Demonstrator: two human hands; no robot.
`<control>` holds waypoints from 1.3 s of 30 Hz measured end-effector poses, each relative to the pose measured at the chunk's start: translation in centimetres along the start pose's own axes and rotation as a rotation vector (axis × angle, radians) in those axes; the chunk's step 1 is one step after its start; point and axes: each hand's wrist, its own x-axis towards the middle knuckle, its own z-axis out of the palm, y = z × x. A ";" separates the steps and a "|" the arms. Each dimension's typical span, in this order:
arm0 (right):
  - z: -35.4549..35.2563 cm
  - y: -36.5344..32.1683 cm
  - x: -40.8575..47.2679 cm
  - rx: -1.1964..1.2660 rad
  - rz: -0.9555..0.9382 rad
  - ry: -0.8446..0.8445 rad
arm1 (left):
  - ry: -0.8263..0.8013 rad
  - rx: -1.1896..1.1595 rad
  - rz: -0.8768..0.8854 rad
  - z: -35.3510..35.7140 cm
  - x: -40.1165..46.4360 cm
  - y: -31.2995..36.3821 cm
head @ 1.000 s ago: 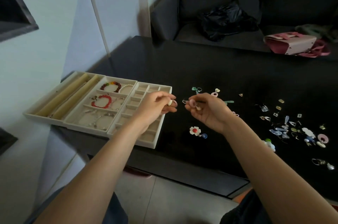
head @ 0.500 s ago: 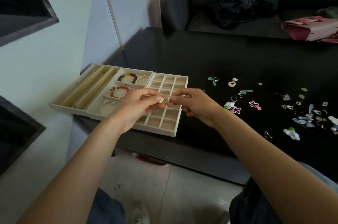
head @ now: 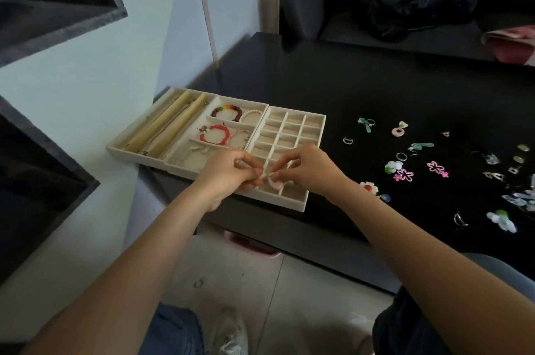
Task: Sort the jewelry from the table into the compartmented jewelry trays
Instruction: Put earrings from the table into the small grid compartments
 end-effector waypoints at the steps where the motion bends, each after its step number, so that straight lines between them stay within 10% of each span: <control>1: 0.2 0.0 0.1 -0.016 0.005 0.000 | 0.010 0.032 0.010 0.0 0.1 -0.1; 22: 2.9 -0.3 -1.1 -0.567 -0.043 0.186 | 0.096 0.512 0.204 1.8 1.1 -0.2; 39: 1.4 -0.9 -1.7 -0.715 -0.184 -0.070 | 0.113 0.669 0.256 1.9 1.4 0.1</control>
